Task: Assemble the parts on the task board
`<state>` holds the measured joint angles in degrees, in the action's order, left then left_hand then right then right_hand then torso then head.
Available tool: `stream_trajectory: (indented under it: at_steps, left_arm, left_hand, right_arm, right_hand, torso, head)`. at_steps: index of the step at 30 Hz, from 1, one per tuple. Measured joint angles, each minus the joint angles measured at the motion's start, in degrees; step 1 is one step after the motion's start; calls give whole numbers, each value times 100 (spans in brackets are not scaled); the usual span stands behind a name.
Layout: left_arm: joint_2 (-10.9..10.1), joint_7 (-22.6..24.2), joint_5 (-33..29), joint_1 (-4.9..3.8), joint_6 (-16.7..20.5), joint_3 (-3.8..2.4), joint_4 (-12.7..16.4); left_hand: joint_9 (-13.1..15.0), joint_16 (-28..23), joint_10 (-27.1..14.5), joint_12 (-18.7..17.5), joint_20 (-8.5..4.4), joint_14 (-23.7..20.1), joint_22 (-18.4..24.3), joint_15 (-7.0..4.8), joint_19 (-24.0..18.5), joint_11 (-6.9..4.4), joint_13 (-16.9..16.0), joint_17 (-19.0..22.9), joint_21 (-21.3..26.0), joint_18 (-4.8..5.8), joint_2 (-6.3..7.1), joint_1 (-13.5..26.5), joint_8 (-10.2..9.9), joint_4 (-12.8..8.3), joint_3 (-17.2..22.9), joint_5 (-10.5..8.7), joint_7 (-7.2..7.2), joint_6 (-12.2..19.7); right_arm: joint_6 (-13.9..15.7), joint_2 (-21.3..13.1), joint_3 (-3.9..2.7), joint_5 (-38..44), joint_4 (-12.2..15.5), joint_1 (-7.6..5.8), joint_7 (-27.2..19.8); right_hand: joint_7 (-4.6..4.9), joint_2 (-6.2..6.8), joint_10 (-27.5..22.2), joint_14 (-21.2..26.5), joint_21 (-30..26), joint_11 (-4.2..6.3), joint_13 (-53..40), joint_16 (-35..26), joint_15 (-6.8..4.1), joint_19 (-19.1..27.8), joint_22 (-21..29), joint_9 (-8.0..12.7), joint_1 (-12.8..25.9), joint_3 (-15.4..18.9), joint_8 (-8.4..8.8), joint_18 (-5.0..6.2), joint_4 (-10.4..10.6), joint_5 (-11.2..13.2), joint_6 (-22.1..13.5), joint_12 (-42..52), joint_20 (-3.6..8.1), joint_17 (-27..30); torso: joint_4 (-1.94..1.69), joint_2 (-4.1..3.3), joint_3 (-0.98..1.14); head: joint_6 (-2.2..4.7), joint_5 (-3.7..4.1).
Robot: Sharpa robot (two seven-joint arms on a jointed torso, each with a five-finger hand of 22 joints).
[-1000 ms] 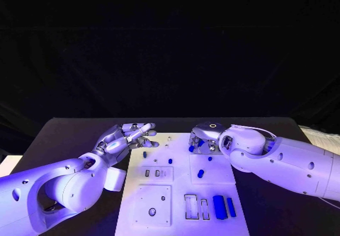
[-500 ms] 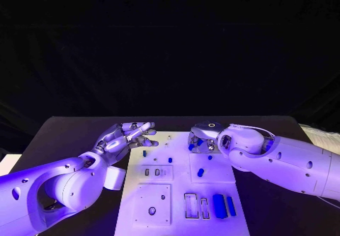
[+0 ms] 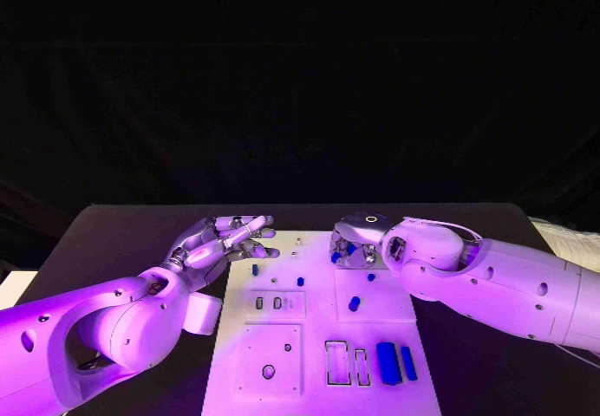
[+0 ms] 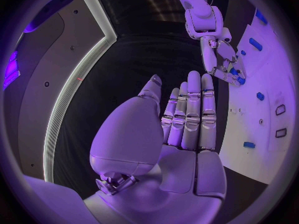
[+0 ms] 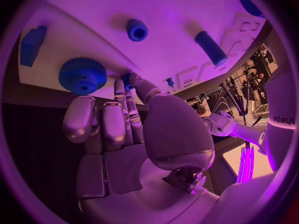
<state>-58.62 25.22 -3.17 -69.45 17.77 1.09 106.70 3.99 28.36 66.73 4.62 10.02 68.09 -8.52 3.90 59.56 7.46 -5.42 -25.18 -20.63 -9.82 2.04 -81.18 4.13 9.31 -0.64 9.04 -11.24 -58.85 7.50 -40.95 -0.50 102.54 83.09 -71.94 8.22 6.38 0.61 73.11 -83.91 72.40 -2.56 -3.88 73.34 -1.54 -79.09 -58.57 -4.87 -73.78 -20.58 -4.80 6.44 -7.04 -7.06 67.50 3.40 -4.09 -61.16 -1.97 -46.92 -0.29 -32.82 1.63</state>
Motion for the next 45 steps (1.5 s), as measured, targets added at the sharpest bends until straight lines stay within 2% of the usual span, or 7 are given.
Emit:
stream_trajectory:
  at_steps: [6,13,18,20,26,41,45]
  left_arm:
    - [-7,-12,0,-1,10,0,-13]
    - [-12,-23,0,-3,18,-1,-30]
    - [-12,-29,0,-4,20,-1,-33]
    - [-12,-31,0,-4,20,-1,-33]
    - [-7,-38,0,-5,20,-1,-32]
    - [7,-51,0,-11,19,-1,-32]
    - [8,-54,0,-13,19,-1,-32]
  left_hand:
    - [-1,0,0,0,0,0,0,0,0,0,0,0,0,0,0,0,0,0,0,0,0,0]
    - [-1,0,0,0,0,-21,0,-20,0,0,-5,-8,0,0,0,0,0,0,0,0,0,0]
    - [-1,0,1,0,0,-20,0,-20,0,0,-4,-8,0,1,-23,-23,0,0,0,0,0,0]
    - [-1,0,1,0,0,-20,0,-20,0,0,-4,-8,0,1,-23,-23,0,0,0,0,0,0]
    - [-1,0,1,0,0,-20,1,-20,0,0,-4,-7,0,1,-23,-23,0,0,0,0,0,0]
    - [0,0,-19,0,21,-40,1,0,-21,20,-3,-13,0,2,-23,-23,1,0,0,0,-21,21]
    - [0,0,-19,0,21,-40,1,0,-21,20,-3,-13,0,1,-23,-23,1,0,0,0,-21,21]
  right_arm:
    - [194,-65,5,3,125,13,56]
    - [578,-11,-32,6,194,2,184]
    - [813,170,-39,16,92,-20,285]
    - [872,251,-40,20,35,-23,312]
    - [1002,530,-42,28,-187,-29,372]
    - [1065,977,-40,30,-634,-29,412]
    - [1064,1036,-40,30,-693,-29,413]
  right_hand:
    - [-1,0,35,0,22,5,0,0,0,0,-37,-1,0,0,0,0,0,11,1,-14,0,0]
    - [-2,9,35,0,57,5,1,23,0,0,-82,-1,-6,0,0,1,1,78,1,-15,0,1]
    - [-3,42,35,0,57,5,2,23,0,0,-82,-2,26,-26,4,1,27,88,2,-15,0,1]
    - [-4,57,35,0,63,5,2,23,0,0,-83,-3,41,-103,9,2,104,89,3,-15,0,1]
    - [-5,64,35,0,83,5,3,23,0,0,-96,-4,34,-125,32,3,126,102,2,-15,0,2]
    - [-14,88,34,0,83,4,12,45,0,0,-94,-41,43,-127,84,7,129,122,-7,-21,-1,3]
    - [-16,132,34,0,83,4,12,45,0,0,-94,-49,87,-283,107,10,285,134,-7,-21,-1,4]
  torso:
    - [1,-6,-1]
    - [-5,-14,-4]
    - [-14,-25,-7]
    - [-14,-27,-7]
    - [-9,-40,-5]
    - [2,-55,-3]
    - [4,-55,-4]
  head:
    - [13,2]
    - [51,-5]
    - [63,-12]
    - [64,-16]
    - [68,-32]
    - [54,-77]
    - [43,-79]
